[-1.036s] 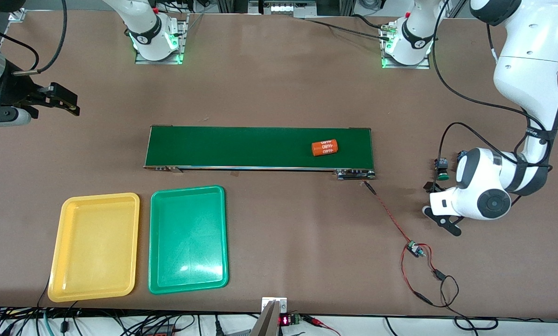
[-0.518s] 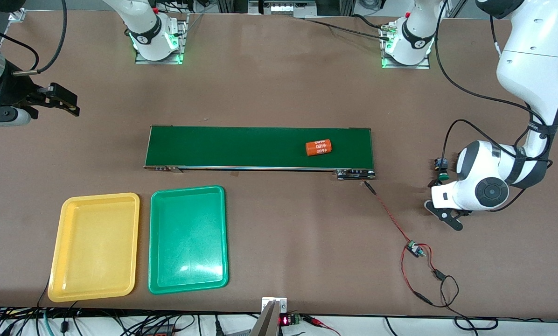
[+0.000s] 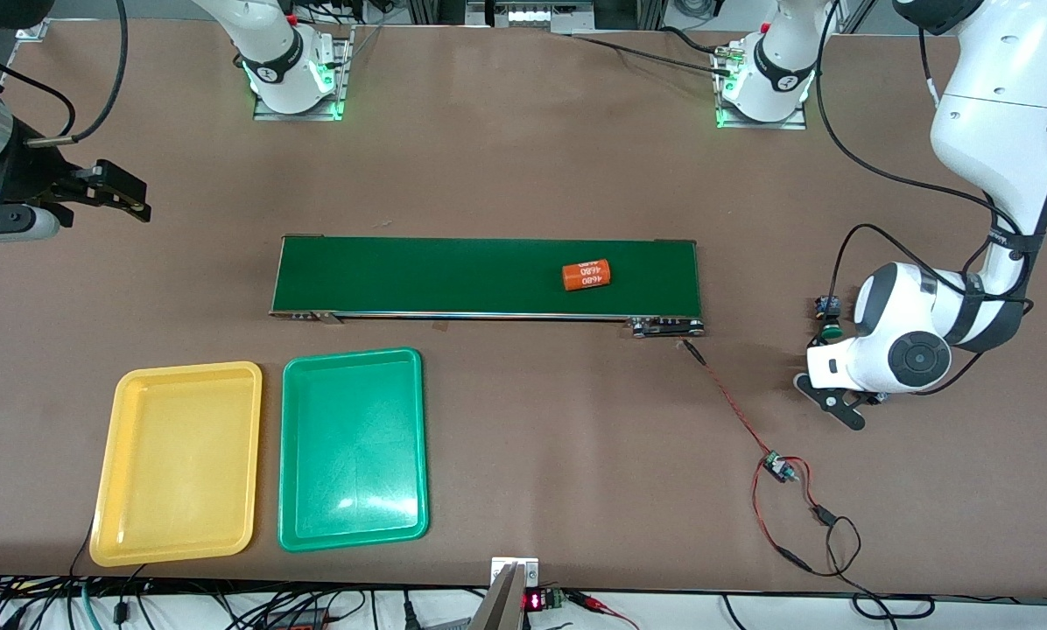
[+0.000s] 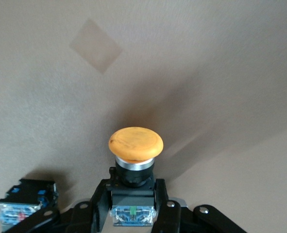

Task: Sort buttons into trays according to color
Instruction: 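Place the yellow-capped button on the conveyor belt with the left gripper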

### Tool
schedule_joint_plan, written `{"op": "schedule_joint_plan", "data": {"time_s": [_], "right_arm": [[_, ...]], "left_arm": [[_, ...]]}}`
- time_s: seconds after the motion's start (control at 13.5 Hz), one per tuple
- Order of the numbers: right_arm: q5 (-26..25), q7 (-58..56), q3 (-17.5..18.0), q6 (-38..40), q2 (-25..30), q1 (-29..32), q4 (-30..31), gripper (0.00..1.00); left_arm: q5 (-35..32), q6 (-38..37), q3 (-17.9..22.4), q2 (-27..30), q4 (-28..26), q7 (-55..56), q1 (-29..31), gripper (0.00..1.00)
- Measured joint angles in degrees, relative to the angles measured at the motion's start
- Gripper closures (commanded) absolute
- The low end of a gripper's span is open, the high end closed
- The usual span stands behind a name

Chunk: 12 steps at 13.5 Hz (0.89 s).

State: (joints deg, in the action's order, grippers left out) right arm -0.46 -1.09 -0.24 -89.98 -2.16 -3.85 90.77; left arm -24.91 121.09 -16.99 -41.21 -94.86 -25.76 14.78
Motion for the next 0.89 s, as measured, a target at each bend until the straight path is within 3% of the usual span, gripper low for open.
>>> {"op": "schedule_joint_plan", "data": {"time_s": [0.15, 0.3, 0.44, 0.89], "right_arm": [[0.0, 0.0, 0.0, -0.8, -0.4, 0.0, 0.1, 0.00], [0.0, 0.0, 0.1, -1.7, -0.8, -0.1, 0.2, 0.00], [0.0, 0.0, 0.2, -1.9, -1.4, -0.5, 0.2, 0.00], [0.0, 0.0, 0.3, -4.9, -2.0, -1.2, -0.1, 0.00]], "left_arm": [[0.0, -5.5, -5.1, 2.6, 0.5, -0.7, 0.3, 0.77], [0.0, -13.3, -13.1, 6.1, 0.6, -0.4, 0.1, 0.78], [0.8, -17.9, -19.3, 8.2, 0.5, 5.4, -0.5, 0.77], [14.9, -20.0, -22.3, 8.0, -1.3, 37.7, -1.7, 0.78]]}}
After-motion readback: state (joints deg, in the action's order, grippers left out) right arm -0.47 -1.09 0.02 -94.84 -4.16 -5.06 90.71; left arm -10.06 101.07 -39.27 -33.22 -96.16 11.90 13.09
